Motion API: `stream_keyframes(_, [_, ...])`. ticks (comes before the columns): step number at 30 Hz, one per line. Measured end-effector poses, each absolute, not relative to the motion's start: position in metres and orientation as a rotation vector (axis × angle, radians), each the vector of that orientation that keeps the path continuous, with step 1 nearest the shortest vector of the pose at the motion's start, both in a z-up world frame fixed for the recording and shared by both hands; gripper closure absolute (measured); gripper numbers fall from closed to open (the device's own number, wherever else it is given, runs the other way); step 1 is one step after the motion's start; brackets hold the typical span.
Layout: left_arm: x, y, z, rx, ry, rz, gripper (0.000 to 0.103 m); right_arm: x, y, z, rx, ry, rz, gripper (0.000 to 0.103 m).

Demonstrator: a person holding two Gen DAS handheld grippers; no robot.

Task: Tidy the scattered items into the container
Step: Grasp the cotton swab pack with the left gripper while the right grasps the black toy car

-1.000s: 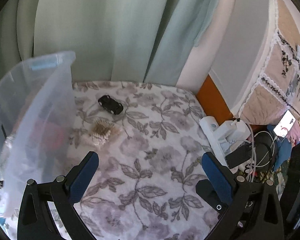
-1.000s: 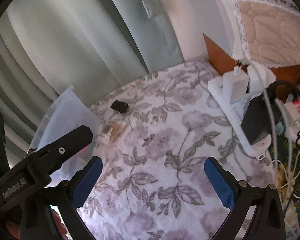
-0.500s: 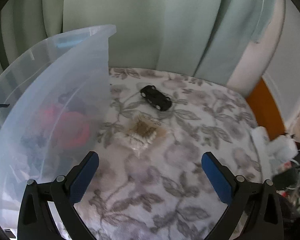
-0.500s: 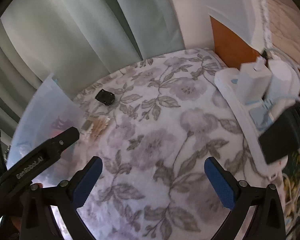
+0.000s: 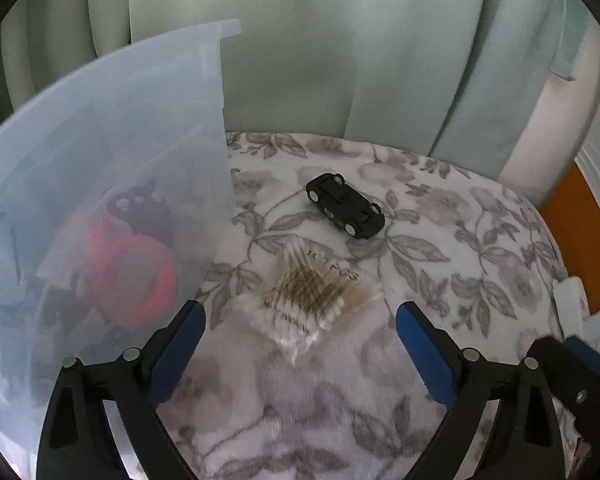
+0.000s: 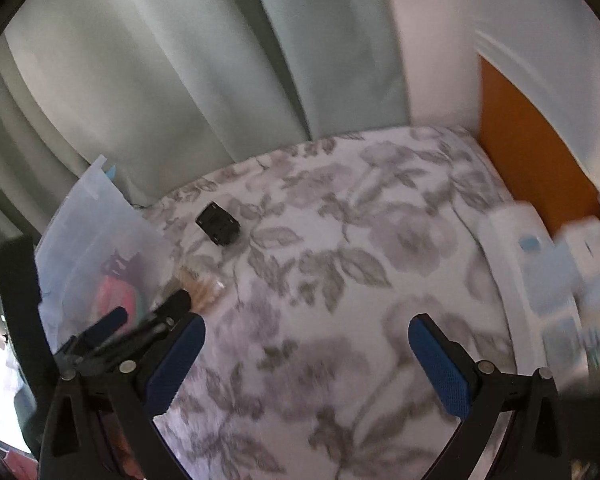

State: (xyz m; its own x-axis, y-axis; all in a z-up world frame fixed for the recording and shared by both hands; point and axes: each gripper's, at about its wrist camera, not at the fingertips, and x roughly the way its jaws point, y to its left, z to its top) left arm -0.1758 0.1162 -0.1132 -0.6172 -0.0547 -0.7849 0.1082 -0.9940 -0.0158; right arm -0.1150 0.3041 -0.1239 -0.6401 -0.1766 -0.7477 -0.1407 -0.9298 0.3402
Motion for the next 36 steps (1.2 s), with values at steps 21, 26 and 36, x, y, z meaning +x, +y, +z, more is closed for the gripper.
stream_keyframes(21, [-0.215, 0.113, -0.137, 1.326, 0.151, -2.739, 0.027, -0.226, 0.260, -0.151, 1.243, -0.392, -2.542, 0.014])
stream_keyframes(26, [-0.220, 0.114, -0.137, 1.330, 0.180, -2.760, 0.039, -0.246, 0.251, -0.159, 1.260, -0.359, -2.499, 0.024])
stream_keyframes(36, [-0.224, 0.111, -0.137, 1.320, 0.232, -2.783, 0.044, -0.281, 0.224, -0.176, 1.300, -0.231, -2.435, 0.029])
